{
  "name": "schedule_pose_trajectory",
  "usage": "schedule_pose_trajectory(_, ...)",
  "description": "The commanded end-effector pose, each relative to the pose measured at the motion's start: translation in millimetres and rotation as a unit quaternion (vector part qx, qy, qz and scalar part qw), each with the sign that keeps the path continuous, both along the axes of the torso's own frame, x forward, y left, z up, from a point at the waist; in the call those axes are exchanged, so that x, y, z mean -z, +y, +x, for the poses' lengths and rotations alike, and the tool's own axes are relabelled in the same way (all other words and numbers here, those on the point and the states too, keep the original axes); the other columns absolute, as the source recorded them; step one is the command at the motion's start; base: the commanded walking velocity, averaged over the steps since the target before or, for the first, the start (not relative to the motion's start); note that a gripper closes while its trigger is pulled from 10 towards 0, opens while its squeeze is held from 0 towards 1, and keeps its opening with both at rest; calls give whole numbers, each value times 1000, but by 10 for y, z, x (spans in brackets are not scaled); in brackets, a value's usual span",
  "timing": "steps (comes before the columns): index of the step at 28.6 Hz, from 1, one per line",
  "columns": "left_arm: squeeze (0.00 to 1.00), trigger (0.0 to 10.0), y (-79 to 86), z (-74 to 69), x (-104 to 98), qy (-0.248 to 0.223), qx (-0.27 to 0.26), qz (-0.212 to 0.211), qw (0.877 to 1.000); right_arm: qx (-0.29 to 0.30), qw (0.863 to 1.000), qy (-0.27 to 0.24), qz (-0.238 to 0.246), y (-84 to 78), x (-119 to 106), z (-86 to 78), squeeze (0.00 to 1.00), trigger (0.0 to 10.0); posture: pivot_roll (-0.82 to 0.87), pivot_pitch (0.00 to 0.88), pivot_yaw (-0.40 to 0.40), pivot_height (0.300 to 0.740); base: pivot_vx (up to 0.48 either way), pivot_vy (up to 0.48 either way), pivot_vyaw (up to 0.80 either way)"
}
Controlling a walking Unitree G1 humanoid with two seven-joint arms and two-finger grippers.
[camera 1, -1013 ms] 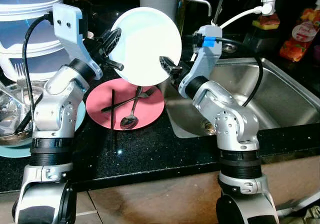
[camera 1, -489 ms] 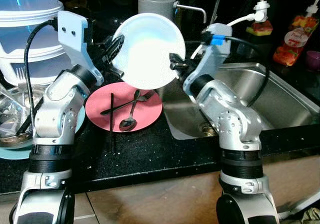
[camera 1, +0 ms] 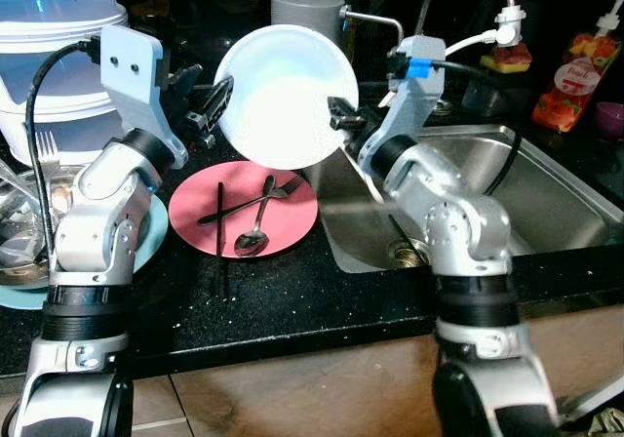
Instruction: Kitchen organization
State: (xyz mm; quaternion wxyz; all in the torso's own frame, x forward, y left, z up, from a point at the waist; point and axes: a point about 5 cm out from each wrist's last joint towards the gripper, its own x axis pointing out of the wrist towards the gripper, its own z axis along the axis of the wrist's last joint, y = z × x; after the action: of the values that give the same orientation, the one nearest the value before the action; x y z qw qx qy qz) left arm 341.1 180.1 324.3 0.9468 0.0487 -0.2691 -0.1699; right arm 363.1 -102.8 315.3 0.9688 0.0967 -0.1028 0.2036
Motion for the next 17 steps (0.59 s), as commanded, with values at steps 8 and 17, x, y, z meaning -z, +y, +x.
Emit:
schedule_pose_trajectory(8,0,10000,-82,51,-19,15,41,59,997,261,956,-17,-132,-852,131,252,0,0,14,32,-49,740,0,0,0)
schedule_pose_trajectory(17,0,10000,-986,16,417,127,264,162,942,236,939,-28,-248,-698,347,301,0,0,-6,70,-35,740,0,0,0)
